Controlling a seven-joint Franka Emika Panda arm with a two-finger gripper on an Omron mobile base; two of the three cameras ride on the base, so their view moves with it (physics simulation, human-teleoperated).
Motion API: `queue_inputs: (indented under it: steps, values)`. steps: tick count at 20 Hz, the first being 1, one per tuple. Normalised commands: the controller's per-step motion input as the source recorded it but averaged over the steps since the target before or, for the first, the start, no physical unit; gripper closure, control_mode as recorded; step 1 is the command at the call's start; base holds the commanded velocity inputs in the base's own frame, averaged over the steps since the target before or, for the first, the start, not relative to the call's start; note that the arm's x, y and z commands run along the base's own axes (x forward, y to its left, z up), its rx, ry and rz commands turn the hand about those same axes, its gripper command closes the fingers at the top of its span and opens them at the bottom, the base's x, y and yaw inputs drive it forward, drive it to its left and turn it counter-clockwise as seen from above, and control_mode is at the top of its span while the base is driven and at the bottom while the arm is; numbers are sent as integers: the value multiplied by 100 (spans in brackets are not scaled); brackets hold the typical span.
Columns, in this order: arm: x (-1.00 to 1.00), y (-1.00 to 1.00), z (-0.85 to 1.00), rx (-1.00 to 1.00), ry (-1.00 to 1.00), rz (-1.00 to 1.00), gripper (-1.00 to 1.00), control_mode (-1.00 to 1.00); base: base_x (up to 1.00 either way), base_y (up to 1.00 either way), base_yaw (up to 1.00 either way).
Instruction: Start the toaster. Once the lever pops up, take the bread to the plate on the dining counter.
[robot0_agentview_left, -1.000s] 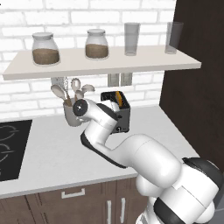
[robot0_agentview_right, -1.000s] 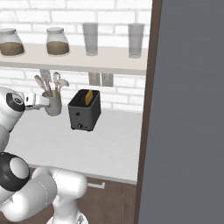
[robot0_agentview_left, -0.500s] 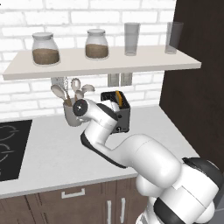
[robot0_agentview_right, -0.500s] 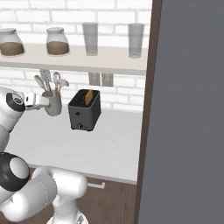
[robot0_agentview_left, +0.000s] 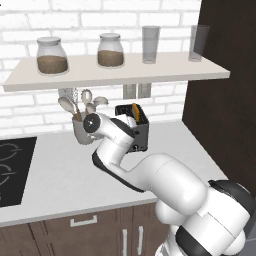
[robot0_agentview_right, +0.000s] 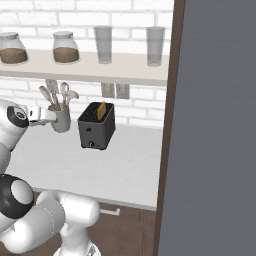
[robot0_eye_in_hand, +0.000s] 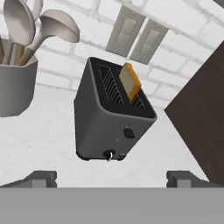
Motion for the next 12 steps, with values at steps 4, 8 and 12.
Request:
queue_inputs:
  steps: [4, 8, 12]
  values:
    - [0, 0, 0, 0, 0, 0, -100, -100, 0, 0, 0]
    - [0, 0, 0, 0, 0, 0, -100, -100, 0, 0, 0]
    - [0, 0, 0, 0, 0, 0, -100, -100, 0, 0, 0]
